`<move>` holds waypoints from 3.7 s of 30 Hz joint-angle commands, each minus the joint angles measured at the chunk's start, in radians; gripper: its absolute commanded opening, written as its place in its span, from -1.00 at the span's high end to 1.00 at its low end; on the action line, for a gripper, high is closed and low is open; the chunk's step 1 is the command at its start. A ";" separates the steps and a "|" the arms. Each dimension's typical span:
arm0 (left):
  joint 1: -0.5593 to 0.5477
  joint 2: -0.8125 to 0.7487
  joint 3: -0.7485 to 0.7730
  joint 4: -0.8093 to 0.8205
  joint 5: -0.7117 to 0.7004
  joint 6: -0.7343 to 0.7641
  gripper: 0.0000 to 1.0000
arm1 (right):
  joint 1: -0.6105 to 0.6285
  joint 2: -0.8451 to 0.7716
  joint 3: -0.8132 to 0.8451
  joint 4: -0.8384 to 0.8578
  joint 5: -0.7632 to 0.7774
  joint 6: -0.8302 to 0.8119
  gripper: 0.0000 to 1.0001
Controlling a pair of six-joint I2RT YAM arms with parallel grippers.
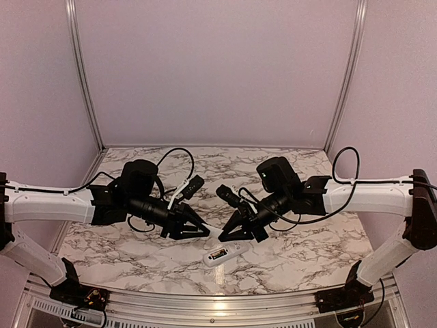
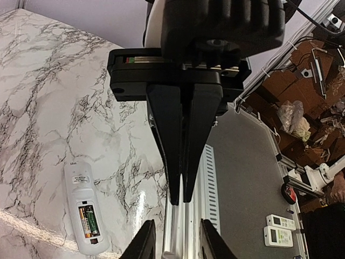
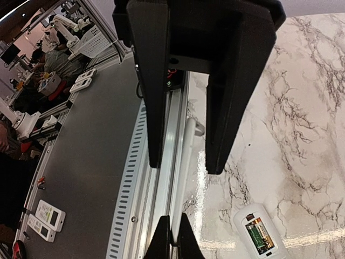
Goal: Load the batteries into the remote control
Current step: Pass from the right arm to the left, then adjust the remote control without the battery cover at the center of the board.
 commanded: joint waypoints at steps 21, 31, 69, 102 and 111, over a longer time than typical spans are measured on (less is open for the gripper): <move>0.084 -0.027 -0.072 0.125 -0.051 -0.172 1.00 | -0.025 -0.073 -0.033 -0.018 0.619 -0.026 -0.36; 0.269 -0.194 -0.194 0.107 -0.295 -0.356 1.00 | 0.121 0.010 -0.078 -0.036 0.819 -0.175 -0.85; 0.348 -0.140 -0.232 0.084 -0.212 -0.429 1.00 | 0.157 0.187 0.073 0.036 0.769 -0.166 -0.84; 0.145 0.367 0.146 -0.173 0.051 -0.298 1.00 | 0.122 0.176 -0.105 -0.124 0.882 -0.012 -0.72; 0.118 0.402 0.143 -0.104 0.057 -0.415 1.00 | 0.100 0.179 -0.122 -0.098 0.899 0.004 -0.66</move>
